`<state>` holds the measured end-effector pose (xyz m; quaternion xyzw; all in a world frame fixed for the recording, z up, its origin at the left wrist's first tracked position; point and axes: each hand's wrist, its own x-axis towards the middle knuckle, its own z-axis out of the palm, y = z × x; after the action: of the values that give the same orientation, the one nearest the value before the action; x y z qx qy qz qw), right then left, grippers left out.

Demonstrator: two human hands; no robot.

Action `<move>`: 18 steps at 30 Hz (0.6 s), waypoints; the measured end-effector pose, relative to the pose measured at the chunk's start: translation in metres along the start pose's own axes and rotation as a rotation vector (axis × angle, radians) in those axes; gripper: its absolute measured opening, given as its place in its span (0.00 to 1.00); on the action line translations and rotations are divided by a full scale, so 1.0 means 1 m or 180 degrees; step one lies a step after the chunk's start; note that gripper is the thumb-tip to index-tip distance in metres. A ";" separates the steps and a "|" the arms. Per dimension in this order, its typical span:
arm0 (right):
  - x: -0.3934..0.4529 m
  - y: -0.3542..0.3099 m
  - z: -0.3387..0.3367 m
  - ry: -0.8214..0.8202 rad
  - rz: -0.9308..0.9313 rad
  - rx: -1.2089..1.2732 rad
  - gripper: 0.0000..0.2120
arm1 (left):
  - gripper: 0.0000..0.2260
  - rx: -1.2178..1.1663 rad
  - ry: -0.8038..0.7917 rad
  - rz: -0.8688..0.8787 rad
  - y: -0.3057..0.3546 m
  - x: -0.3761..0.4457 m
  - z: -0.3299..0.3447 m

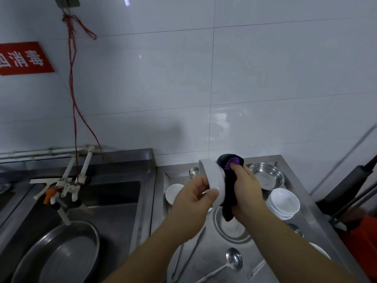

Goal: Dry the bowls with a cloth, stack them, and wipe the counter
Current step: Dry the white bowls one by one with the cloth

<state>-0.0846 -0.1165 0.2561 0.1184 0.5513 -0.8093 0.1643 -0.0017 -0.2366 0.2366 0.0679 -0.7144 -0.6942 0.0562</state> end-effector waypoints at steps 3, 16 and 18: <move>0.005 0.009 0.000 0.0029 0.0165 -0.0112 0.08 | 0.11 0.0491 -0.0001 0.0092 -0.005 -0.002 -0.005; 0.002 0.034 -0.015 0.0235 0.0644 -0.0050 0.10 | 0.03 0.2642 -0.0700 0.0499 -0.002 -0.009 -0.036; -0.003 0.039 -0.016 -0.0022 0.0628 0.0104 0.17 | 0.04 0.2913 -0.0865 0.0646 -0.003 -0.011 -0.037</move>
<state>-0.0662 -0.1148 0.2180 0.1721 0.5231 -0.7985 0.2431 0.0152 -0.2714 0.2353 -0.0756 -0.9501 -0.3025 -0.0058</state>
